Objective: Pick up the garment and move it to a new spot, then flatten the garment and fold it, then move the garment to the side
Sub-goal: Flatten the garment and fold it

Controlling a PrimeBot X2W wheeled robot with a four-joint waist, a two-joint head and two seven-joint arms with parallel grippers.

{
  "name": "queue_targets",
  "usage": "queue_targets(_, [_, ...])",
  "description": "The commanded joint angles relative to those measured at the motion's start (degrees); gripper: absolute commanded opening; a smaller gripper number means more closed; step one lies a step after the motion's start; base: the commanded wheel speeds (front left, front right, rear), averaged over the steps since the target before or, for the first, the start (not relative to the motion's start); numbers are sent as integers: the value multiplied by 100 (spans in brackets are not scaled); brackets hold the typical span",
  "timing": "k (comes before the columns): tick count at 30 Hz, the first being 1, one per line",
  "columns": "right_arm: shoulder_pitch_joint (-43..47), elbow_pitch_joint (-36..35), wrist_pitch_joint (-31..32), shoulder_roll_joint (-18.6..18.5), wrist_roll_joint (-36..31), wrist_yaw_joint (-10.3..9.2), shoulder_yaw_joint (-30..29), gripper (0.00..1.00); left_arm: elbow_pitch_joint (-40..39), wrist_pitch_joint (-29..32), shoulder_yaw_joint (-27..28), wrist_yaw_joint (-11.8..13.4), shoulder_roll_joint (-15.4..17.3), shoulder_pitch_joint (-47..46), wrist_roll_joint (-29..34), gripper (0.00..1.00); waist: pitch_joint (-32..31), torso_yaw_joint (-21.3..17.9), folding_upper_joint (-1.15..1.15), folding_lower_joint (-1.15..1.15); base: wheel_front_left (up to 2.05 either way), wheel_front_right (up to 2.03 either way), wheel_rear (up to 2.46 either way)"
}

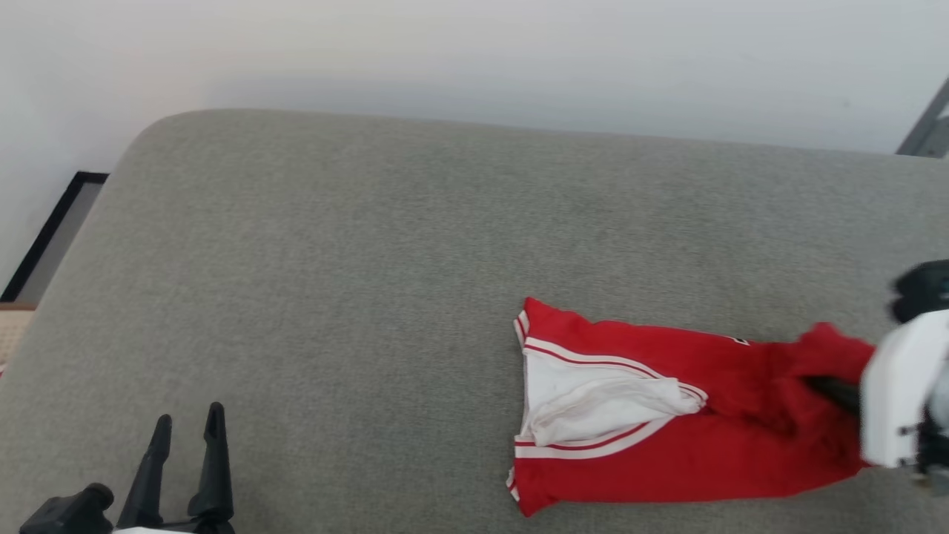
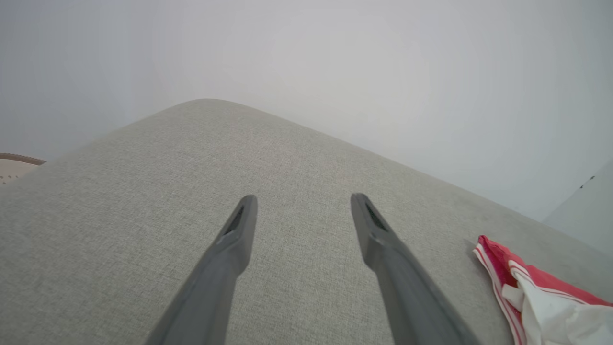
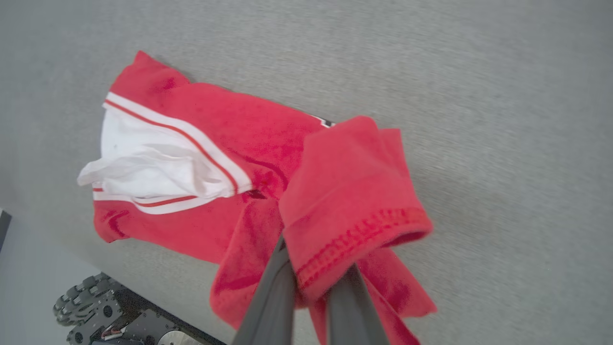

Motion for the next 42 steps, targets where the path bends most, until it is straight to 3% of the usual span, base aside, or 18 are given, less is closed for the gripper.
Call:
queue_targets(1, [-26,-117,-7,105,19,0,182,0,-12,-26,-35,-15,27,-55,-32,100,28,90,0,0,0,0,0])
queue_targets(8, [-451,-18,-175,460,-11,0,1008,0,30,-26,-255,-15,9,-275,-87,100,151,451,0,0,0,0,0])
queue_targets(23, [-1329,1315,-855,805,-51,0,2305,0,194,-26,-581,-15,-29,-611,-197,100,316,1020,0,0,0,0,0])
queue_targets(24, [-1354,1397,-900,830,-26,0,2356,8,207,-26,-584,-15,-27,-620,-207,100,317,1032,0,0,0,0,0])
queue_targets(25, [-1385,1467,-925,833,-11,0,2400,32,214,-25,-589,-16,-22,-629,-213,100,319,1039,0,0,0,0,0])
queue_targets(26, [-1425,1496,-956,819,-4,0,2437,76,215,-25,-585,-15,-19,-636,-211,100,323,1038,0,0,0,0,0])
queue_targets(27, [-1457,1536,-976,804,20,0,2450,100,214,-26,-571,-16,-19,-635,-216,100,325,1029,0,0,0,0,0])
queue_targets(33, [-1545,1335,-1060,776,213,0,2424,100,166,-25,-456,-15,1,-556,-241,100,312,848,0,0,0,0,0])
queue_targets(42, [-1290,699,-1335,658,285,0,1868,100,74,-26,-290,-15,70,-499,-226,100,254,423,0,0,0,0,0])
